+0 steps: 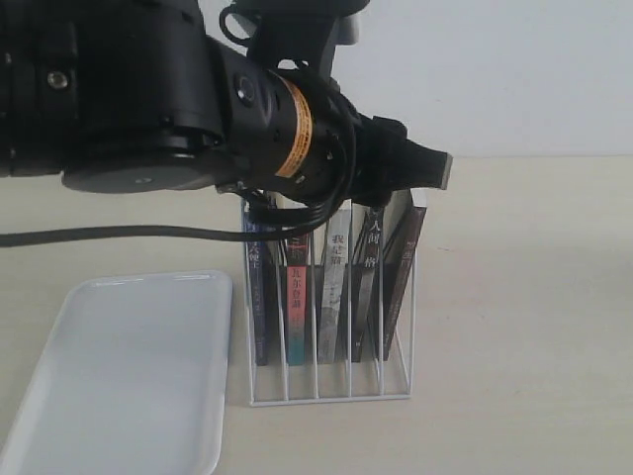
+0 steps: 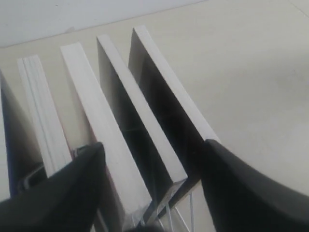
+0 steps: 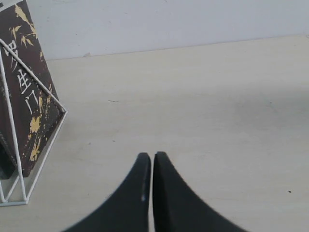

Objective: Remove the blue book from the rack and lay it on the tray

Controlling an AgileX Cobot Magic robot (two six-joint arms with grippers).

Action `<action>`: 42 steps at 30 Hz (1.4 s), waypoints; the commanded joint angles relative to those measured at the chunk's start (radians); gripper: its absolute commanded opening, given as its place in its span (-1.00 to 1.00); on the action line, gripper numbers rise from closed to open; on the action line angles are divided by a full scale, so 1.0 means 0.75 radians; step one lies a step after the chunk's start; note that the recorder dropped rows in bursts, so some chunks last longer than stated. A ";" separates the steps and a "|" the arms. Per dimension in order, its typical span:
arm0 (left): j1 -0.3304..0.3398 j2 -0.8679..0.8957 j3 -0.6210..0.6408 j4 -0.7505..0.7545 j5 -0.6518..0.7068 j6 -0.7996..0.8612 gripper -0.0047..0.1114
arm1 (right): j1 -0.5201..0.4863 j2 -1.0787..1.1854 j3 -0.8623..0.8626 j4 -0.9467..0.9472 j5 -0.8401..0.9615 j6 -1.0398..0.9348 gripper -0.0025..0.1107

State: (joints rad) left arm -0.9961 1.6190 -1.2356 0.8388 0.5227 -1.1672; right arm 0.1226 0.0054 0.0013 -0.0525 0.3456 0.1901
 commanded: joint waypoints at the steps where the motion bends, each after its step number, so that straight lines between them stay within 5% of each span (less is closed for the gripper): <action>1: -0.002 -0.002 -0.006 -0.007 0.059 -0.094 0.05 | -0.001 -0.007 -0.002 -0.006 -0.016 -0.008 -0.93; 37: 0.013 0.038 -0.006 -0.016 0.102 -0.205 0.04 | -0.001 -0.007 -0.002 -0.006 -0.016 -0.008 -0.93; 42: 0.013 0.038 -0.006 -0.016 0.102 -0.205 -0.22 | -0.001 -0.007 -0.002 -0.006 -0.016 -0.008 -0.93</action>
State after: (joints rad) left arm -0.9879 1.6534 -1.2356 0.8283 0.5921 -1.3089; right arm 0.1226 0.0054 0.0013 -0.0525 0.3456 0.1901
